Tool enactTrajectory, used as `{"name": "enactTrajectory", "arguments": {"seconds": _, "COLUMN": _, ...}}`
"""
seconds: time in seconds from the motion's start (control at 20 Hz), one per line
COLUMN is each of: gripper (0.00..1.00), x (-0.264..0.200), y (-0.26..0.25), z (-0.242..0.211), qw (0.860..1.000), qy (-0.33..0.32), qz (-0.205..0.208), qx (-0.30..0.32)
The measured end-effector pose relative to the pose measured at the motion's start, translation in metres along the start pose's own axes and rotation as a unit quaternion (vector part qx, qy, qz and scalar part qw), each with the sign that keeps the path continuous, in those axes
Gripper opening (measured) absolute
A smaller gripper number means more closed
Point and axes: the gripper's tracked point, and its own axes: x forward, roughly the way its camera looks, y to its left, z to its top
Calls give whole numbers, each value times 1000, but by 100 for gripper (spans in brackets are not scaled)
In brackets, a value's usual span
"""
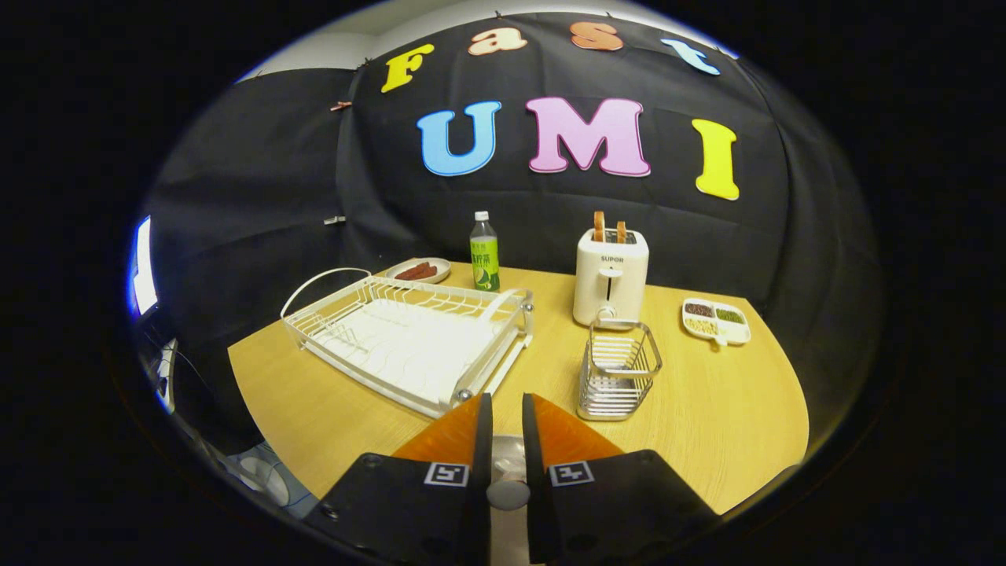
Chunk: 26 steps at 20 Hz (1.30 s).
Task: Take the plate from the dish rack, then take the spoon from the basket and place it into the plate.
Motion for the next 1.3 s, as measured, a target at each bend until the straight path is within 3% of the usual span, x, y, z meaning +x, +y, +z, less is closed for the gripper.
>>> {"name": "enactTrajectory", "arguments": {"seconds": 0.25, "gripper": 26, "x": -8, "y": 5, "z": -15, "qw": 999, "qy": 44, "qz": 4, "qx": 17}}
{"name": "enactTrajectory", "arguments": {"seconds": 0.45, "gripper": 100, "x": -17, "y": 7, "z": 25, "qw": 999, "qy": 28, "qz": 8, "qx": 42}}
{"name": "enactTrajectory", "arguments": {"seconds": 0.8, "gripper": 98, "x": -65, "y": -5, "z": 138, "qw": 997, "qy": -65, "qz": -36, "qx": 16}}
{"name": "enactTrajectory", "arguments": {"seconds": 0.95, "gripper": 98, "x": -98, "y": -13, "z": 178, "qw": 991, "qy": -104, "qz": -78, "qx": 3}}
{"name": "enactTrajectory", "arguments": {"seconds": 1.3, "gripper": 98, "x": -158, "y": -5, "z": 188, "qw": 985, "qy": -136, "qz": -110, "qx": 8}}
